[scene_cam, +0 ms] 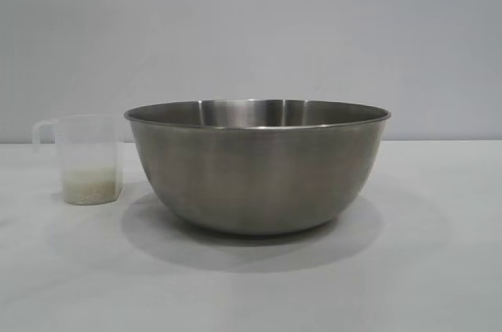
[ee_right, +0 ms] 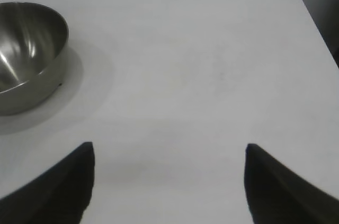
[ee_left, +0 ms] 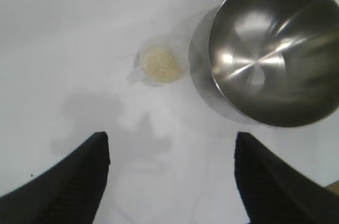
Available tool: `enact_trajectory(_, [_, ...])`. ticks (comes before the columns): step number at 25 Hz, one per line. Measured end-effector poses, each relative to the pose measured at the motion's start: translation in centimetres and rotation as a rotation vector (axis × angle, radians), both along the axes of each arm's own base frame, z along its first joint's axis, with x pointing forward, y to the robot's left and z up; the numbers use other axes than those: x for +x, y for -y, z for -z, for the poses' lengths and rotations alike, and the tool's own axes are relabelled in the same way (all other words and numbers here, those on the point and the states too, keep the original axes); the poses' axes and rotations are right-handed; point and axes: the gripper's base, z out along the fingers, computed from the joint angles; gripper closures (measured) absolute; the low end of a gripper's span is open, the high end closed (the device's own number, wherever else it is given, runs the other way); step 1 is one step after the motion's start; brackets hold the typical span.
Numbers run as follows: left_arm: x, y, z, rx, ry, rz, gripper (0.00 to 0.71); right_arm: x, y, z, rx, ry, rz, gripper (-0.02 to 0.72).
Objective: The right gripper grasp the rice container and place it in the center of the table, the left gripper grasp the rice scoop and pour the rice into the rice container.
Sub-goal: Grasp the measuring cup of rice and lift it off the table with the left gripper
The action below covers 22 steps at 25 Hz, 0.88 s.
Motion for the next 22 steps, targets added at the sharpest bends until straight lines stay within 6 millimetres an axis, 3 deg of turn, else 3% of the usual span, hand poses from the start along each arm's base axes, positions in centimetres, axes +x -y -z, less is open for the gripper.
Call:
enact_trajectory(4, [-2.7, -0.5, 2.5, 0.009, -0.071, -0.010, 0.235, 0.0, 0.0, 0.0, 0.000, 0.000, 0.000, 0.178])
enact_trajectory(10, [-6.5, -1.4, 6.6, -0.033, 0.056, -0.053, 0.235, 0.0, 0.0, 0.0, 0.000, 0.000, 0.000, 0.178])
enact_trajectory(16, [-8.5, -2.0, 10.4, -0.112, 0.326, -0.114, 0.235, 0.0, 0.0, 0.0, 0.000, 0.000, 0.000, 0.178])
enact_trajectory(22, [-9.1, -2.5, 14.2, -0.195, 0.426, -0.223, 0.235, 0.0, 0.0, 0.0, 0.000, 0.000, 0.000, 0.178])
